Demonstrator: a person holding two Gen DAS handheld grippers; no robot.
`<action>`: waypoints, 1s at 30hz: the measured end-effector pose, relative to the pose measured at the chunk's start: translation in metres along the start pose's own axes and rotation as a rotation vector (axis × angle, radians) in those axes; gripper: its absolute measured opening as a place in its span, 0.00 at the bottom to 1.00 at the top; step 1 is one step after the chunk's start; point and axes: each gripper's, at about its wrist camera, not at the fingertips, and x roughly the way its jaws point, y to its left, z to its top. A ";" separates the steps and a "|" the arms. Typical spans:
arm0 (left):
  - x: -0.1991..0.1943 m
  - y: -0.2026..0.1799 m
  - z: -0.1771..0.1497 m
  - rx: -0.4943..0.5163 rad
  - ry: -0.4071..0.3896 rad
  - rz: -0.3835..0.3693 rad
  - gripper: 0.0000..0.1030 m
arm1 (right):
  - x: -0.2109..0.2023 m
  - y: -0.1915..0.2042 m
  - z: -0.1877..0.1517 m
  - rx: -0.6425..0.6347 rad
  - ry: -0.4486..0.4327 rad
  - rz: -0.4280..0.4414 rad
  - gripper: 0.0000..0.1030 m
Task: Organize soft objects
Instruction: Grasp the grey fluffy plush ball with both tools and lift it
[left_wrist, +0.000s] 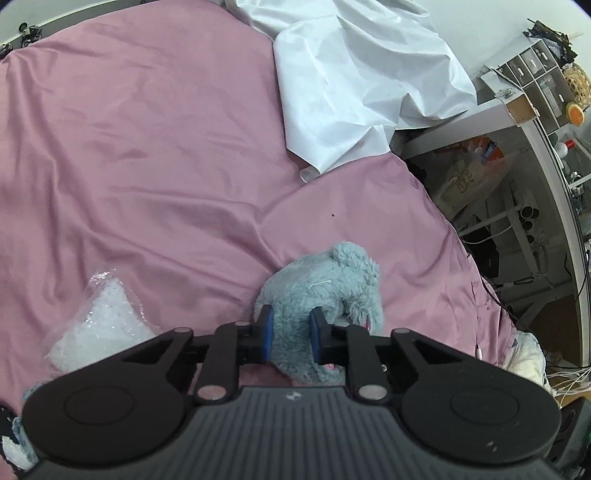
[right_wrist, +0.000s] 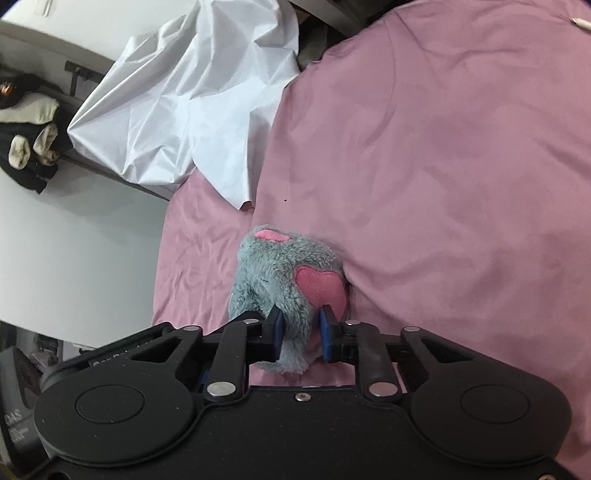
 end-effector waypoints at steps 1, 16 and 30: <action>-0.002 -0.001 0.000 0.006 -0.005 0.003 0.17 | -0.001 0.001 0.000 -0.004 0.002 0.002 0.16; -0.072 -0.003 -0.007 0.066 -0.093 0.009 0.16 | -0.034 0.037 -0.017 -0.087 -0.015 0.100 0.14; -0.144 0.014 -0.015 0.056 -0.197 0.041 0.16 | -0.054 0.084 -0.043 -0.186 -0.004 0.199 0.14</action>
